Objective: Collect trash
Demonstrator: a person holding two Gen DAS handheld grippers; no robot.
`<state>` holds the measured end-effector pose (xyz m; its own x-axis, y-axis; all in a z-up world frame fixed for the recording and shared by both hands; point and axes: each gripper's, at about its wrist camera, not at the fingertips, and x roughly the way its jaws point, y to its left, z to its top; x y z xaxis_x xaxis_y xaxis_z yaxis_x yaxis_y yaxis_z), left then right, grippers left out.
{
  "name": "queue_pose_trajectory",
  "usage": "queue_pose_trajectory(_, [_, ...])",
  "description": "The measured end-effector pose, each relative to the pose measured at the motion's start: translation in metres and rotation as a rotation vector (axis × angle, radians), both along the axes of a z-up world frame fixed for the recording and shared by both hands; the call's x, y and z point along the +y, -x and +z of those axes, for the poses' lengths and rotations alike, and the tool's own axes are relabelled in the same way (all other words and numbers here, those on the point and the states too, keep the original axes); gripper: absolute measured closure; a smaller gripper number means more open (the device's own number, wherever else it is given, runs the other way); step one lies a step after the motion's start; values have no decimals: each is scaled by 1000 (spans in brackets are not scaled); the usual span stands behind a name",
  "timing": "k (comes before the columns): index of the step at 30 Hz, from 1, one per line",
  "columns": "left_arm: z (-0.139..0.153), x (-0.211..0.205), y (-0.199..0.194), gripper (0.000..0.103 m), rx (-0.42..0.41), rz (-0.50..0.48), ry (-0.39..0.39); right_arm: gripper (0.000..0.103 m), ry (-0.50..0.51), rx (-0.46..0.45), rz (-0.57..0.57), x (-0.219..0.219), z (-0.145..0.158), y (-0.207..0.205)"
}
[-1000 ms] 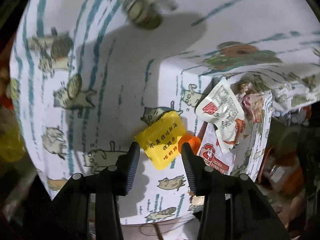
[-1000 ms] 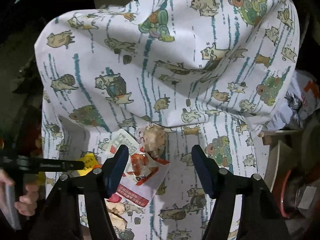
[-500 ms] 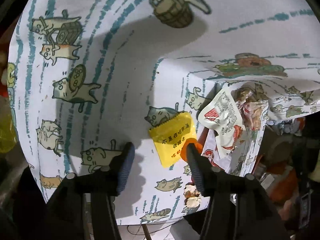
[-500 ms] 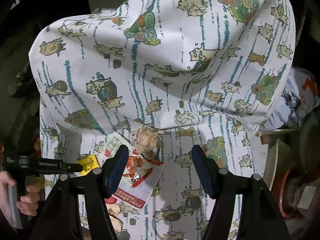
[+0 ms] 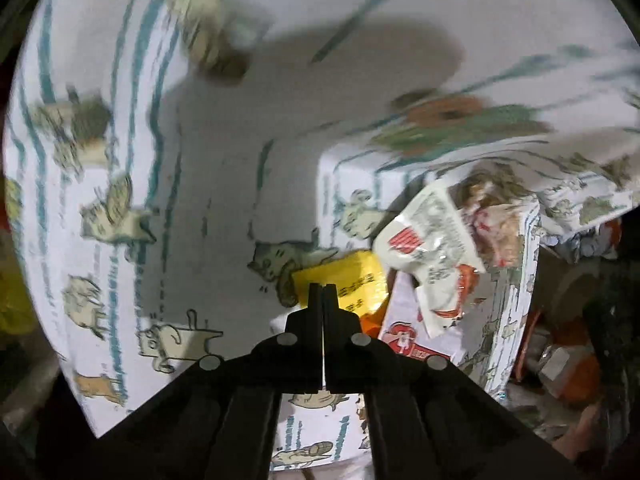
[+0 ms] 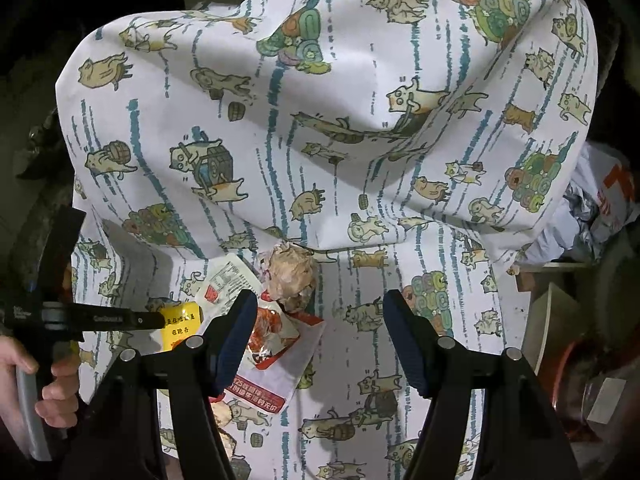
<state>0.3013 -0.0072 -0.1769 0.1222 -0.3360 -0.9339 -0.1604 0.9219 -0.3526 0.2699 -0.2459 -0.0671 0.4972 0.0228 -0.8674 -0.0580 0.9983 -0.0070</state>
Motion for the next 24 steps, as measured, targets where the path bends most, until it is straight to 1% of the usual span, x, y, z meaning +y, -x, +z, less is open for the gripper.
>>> queue_pose_trajectory(3, [26,-6,3,103,-95,-51,-53,35,-8,5,-19,-6,0,-2])
queue_pose_trajectory(6, [46,-13,7,103,-176,-97,-143,35,-42,18,-28,-10,0,-3])
queue_pose_trajectory(7, [48,-18,6,103,-174,-105,-157,35,-48,20,-29,-10,0,-2])
queue_pose_trajectory(8, [47,-20,6,101,-152,-109,-159,35,-56,23,-30,-10,0,-2])
queue_pose_trajectory(10, [40,-26,7,75,-113,-144,-103,35,-54,26,-31,-9,-1,-2])
queue_pose_trajectory(11, [36,-33,8,70,-95,-183,-118,35,-48,29,-31,-9,-2,-1])
queue_pose_trajectory(13, [28,-50,14,72,-74,-291,-244,35,-44,36,-31,-9,-4,-1])
queue_pose_trajectory(14, [24,-57,18,72,-78,-325,-288,35,-45,40,-32,-10,-4,-1])
queue_pose_trajectory(15, [20,-62,19,72,-67,-349,-313,35,-47,43,-35,-12,-5,-1])
queue_pose_trajectory(18, [10,-73,23,71,-27,-409,-313,35,-45,41,-36,-16,-3,-1])
queue_pose_trajectory(21, [6,-85,27,62,-27,-477,-365,35,-48,39,-48,-20,-1,-3])
queue_pose_trajectory(24, [2,-92,25,54,-29,-483,-385,35,-62,51,-64,-24,-2,-6])
